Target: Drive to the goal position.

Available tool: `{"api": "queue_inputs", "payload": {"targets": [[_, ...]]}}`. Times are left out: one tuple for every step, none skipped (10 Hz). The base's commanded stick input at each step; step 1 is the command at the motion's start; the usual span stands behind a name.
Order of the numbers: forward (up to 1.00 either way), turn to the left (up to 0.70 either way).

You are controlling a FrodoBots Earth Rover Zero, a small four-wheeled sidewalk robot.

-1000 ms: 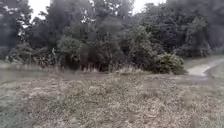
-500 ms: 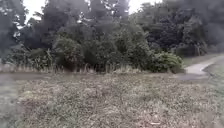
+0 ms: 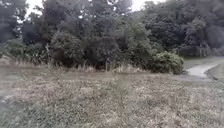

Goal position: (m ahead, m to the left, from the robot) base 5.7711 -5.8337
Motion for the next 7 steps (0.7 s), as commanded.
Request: {"api": "queue_inputs", "payload": {"targets": [[0.00,0.00],[0.00,0.00],[0.00,-0.45],[0.00,-0.45],[0.00,-0.45],[0.00,-0.45],[0.00,-0.45]]}}
